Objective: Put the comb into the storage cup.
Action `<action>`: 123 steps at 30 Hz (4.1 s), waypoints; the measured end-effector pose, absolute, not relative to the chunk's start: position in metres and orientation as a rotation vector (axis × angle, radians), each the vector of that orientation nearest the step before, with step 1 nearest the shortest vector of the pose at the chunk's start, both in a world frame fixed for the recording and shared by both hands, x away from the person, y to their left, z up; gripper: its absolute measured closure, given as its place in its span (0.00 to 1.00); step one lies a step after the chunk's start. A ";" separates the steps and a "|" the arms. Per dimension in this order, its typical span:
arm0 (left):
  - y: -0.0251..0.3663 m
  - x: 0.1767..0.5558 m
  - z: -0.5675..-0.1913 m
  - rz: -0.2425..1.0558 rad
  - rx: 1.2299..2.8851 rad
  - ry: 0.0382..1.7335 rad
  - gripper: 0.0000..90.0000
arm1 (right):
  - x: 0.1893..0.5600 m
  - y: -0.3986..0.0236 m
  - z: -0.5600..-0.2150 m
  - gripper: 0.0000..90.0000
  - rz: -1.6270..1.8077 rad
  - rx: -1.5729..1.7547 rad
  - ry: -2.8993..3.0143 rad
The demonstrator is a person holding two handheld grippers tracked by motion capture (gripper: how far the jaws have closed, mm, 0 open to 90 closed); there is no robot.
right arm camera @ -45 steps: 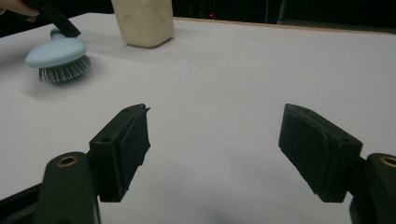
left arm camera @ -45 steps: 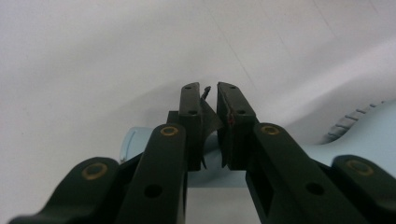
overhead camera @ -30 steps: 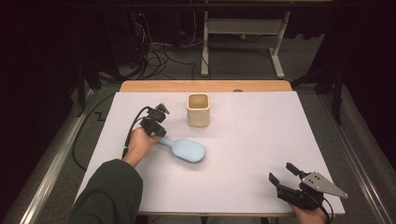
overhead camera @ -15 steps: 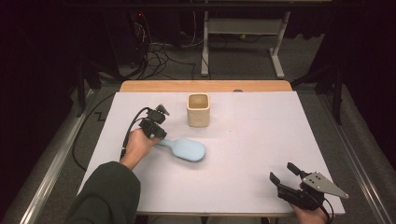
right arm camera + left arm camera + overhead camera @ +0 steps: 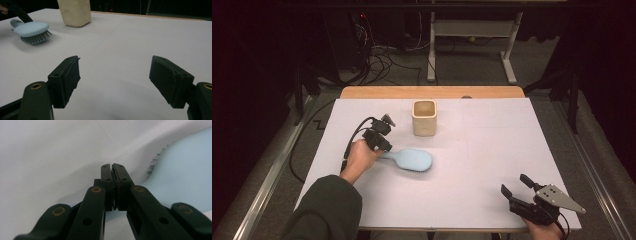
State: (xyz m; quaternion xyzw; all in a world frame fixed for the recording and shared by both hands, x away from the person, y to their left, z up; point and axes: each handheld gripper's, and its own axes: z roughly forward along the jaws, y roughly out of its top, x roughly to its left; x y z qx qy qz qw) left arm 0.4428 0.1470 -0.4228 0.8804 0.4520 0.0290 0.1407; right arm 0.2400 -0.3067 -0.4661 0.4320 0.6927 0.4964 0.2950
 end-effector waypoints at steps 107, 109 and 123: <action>0.158 0.342 -0.420 -0.013 2.349 1.141 0.60 | 0.239 -0.305 -0.465 0.28 1.312 1.127 1.845; 0.153 0.342 -0.422 -0.009 2.364 1.143 0.58 | 0.239 -0.305 -0.465 0.28 1.313 1.128 1.845; 0.131 0.344 -0.440 0.028 2.435 1.177 0.54 | 0.238 -0.304 -0.465 0.28 1.309 1.114 1.854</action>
